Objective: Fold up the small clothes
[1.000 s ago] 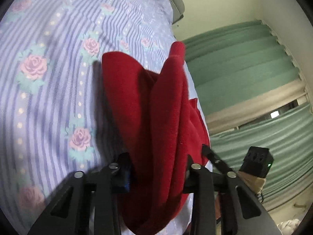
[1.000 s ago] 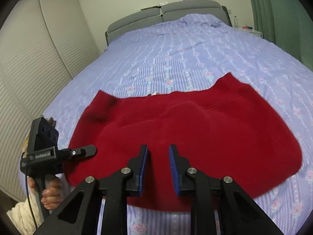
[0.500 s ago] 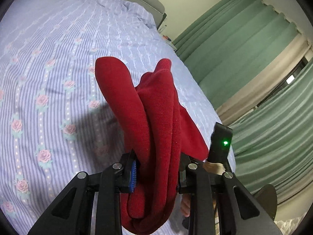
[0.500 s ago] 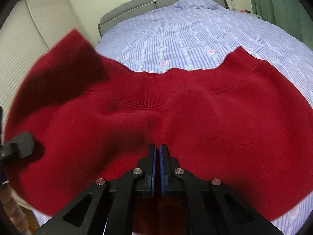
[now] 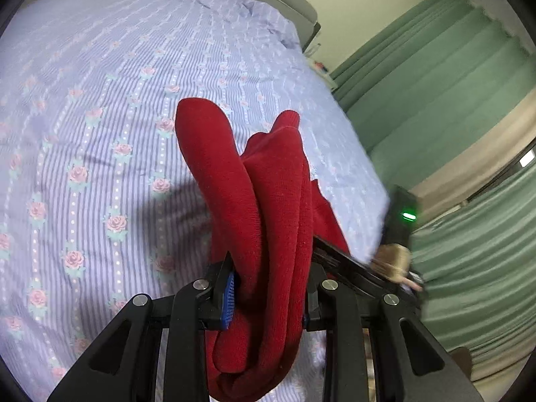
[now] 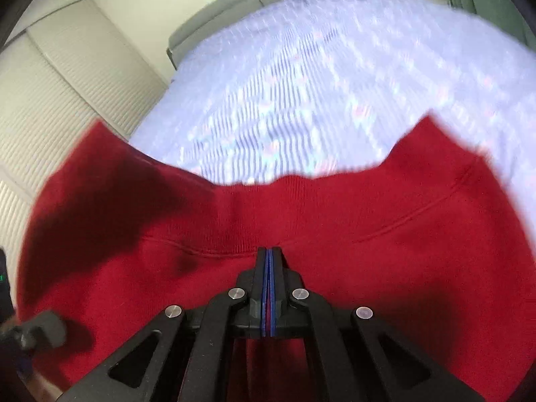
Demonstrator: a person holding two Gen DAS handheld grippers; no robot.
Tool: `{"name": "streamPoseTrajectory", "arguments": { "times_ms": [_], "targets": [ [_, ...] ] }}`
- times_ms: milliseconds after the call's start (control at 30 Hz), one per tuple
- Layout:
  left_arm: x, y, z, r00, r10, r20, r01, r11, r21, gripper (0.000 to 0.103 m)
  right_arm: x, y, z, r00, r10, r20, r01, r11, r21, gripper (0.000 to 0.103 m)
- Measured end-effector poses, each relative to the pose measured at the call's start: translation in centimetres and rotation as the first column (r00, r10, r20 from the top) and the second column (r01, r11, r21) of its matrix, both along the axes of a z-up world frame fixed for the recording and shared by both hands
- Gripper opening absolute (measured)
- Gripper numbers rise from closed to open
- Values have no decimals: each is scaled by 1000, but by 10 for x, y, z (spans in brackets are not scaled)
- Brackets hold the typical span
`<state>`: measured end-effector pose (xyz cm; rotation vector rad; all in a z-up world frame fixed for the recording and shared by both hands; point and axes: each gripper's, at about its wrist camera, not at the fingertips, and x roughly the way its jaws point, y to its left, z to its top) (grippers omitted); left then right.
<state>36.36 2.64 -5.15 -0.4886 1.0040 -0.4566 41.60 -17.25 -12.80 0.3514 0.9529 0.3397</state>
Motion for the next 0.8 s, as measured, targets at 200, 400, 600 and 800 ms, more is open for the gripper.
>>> {"name": "streamPoseTrajectory", "arguments": {
  "times_ms": [200, 400, 600, 800],
  "targets": [
    [3, -46, 19, 1000, 3, 9, -4, 993, 121, 29, -38, -36, 39, 997, 28, 76, -23, 997, -68, 0],
    [13, -93, 23, 1000, 24, -6, -23, 995, 97, 29, -71, -93, 56, 993, -13, 118, 20, 998, -61, 0],
    [15, -145, 19, 999, 34, 10, -35, 990, 134, 29, -84, -136, 60, 987, -74, 144, 80, 996, -38, 0],
    [15, -186, 0, 999, 34, 0, -34, 987, 159, 29, -98, -165, 56, 982, -111, 150, 114, 993, -9, 0]
  ]
}}
